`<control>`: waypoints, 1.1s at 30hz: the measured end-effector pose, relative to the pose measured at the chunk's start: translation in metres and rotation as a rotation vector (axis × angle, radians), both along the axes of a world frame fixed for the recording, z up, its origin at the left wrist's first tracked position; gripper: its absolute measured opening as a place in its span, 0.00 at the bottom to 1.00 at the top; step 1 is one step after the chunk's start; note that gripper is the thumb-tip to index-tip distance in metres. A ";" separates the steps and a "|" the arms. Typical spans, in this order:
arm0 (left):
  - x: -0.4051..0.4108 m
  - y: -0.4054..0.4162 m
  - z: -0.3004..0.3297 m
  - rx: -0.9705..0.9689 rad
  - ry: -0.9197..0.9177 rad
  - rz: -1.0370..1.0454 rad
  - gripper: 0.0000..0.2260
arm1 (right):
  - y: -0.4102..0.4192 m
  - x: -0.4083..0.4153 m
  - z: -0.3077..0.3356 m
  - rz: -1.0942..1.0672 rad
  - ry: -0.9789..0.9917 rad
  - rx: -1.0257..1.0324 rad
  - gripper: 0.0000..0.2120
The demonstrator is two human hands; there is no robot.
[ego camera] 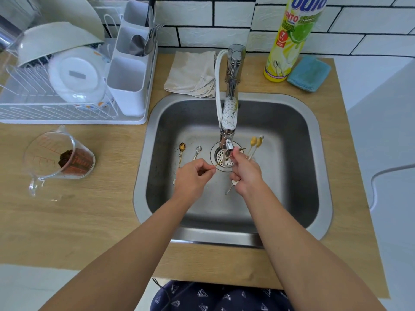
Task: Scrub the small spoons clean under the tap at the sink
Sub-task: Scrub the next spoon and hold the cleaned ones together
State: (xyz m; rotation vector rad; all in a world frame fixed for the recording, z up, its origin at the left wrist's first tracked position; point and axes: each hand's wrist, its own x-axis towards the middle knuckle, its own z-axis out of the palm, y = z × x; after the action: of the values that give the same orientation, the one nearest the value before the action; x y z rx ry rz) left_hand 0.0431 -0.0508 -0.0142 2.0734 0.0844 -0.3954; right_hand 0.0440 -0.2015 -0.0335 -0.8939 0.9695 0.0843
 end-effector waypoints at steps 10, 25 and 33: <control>0.003 -0.001 0.001 -0.527 0.448 0.207 0.05 | 0.005 -0.002 0.000 0.096 -0.067 -0.037 0.03; 0.012 0.039 0.004 -0.092 0.700 -0.019 0.02 | 0.010 -0.010 -0.012 0.279 -0.055 -0.252 0.11; 0.017 0.038 0.001 -0.084 0.754 -0.038 0.03 | 0.013 -0.011 -0.022 0.308 -0.022 -0.134 0.12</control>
State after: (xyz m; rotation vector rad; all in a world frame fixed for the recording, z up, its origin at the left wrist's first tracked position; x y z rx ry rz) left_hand 0.0605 -0.0131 -0.0128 1.7451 0.4663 -1.1645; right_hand 0.0335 -0.1882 -0.0552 -1.1616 0.8180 0.2727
